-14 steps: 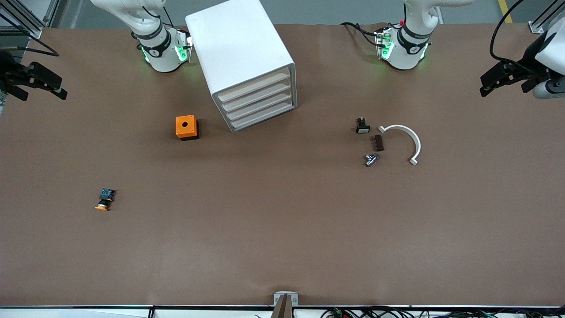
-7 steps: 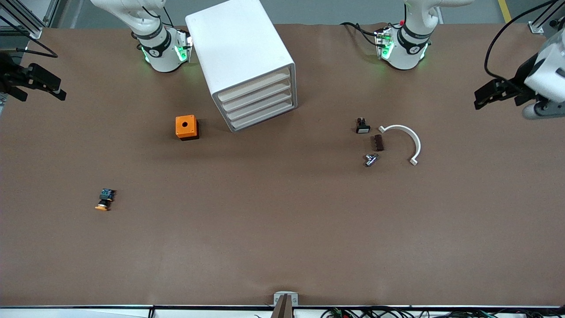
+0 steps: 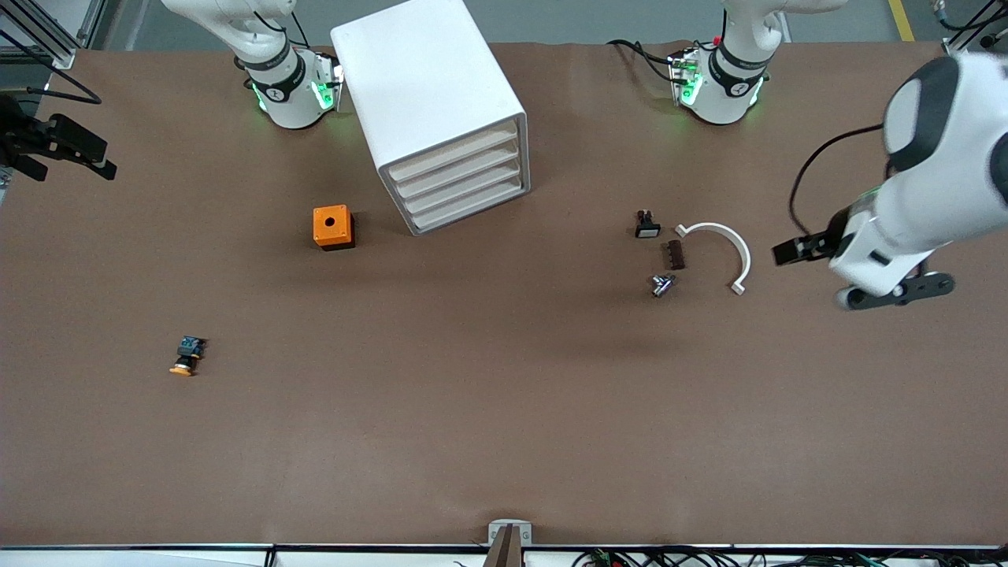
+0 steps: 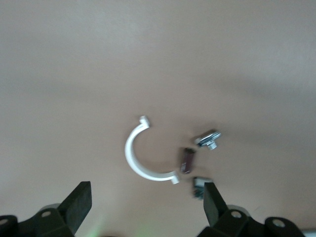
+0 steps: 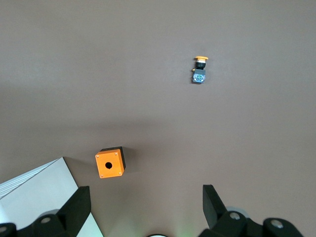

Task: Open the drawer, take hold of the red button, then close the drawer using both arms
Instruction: 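Move the left gripper toward the white cabinet's drawer front, then grasp the drawer handle of the white cabinet with the left gripper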

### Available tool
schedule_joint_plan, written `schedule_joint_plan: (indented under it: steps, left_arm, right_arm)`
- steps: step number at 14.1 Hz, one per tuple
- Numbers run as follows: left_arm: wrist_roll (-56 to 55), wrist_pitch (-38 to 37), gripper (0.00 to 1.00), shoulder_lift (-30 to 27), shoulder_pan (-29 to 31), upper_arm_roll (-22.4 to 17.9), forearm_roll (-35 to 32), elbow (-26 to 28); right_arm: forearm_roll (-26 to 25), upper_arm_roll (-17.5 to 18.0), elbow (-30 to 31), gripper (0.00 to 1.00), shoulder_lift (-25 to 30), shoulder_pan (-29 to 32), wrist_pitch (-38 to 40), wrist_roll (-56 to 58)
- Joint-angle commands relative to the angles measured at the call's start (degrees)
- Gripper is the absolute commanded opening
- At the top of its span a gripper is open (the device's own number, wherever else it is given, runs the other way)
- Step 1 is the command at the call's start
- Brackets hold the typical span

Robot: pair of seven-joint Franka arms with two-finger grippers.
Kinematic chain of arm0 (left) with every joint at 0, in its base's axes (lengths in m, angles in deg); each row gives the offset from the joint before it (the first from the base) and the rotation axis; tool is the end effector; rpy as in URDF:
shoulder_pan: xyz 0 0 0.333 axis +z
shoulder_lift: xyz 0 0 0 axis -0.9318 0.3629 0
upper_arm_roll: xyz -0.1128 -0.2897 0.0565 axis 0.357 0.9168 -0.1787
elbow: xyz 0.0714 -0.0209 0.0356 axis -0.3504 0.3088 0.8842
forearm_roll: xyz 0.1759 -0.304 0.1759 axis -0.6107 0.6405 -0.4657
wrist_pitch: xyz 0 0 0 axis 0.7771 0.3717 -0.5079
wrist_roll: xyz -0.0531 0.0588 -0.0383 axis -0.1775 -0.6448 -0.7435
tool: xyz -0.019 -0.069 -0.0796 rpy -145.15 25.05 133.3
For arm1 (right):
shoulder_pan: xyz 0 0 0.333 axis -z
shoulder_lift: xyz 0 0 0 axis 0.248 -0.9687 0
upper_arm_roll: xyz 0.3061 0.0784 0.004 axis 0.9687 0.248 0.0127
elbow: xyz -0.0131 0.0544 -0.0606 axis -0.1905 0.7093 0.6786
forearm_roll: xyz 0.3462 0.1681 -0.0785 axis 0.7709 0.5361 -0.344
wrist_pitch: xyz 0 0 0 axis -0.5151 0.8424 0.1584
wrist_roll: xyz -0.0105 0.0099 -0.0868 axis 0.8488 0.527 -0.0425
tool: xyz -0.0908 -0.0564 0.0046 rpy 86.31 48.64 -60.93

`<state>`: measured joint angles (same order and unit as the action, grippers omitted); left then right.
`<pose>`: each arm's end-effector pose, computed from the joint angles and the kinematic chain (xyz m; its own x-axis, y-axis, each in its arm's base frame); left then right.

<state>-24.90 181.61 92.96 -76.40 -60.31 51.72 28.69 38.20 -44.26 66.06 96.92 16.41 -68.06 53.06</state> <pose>0.5999 -0.1156 0.4800 0.9511 0.2572 -0.1710 0.2458 -0.9656 -0.0854 0.5040 -0.0293 0.6486 0.9997 -0.0140 -0.0220 -0.0148 -0.9993 -0.0329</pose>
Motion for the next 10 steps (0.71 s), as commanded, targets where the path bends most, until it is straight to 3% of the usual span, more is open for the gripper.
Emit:
schedule_joint_plan:
  steps: [1,5,8,10]
  left_arm:
    - [-16.45,4.07,1.0,5.45,-3.56,0.27,4.0,-1.88]
    - [-41.92,5.05,1.0,13.8,-9.35,0.27,12.26,-5.47]
    - [-67.32,4.62,1.0,16.97,-13.57,0.27,17.53,-6.36]
    - [-77.99,4.0,1.0,18.9,-15.95,0.36,22.19,-6.28]
  right_arm:
    - [-0.13,0.11,-1.28,1.0,-0.61,0.32,0.72,-0.71]
    - [0.13,0.11,-1.28,1.0,-0.61,0.32,0.64,-0.71]
    - [0.39,0.11,-1.28,1.0,-0.79,0.93,0.63,-0.8]
    - [0.39,0.11,-1.28,1.0,-1.05,1.38,0.55,-0.62]
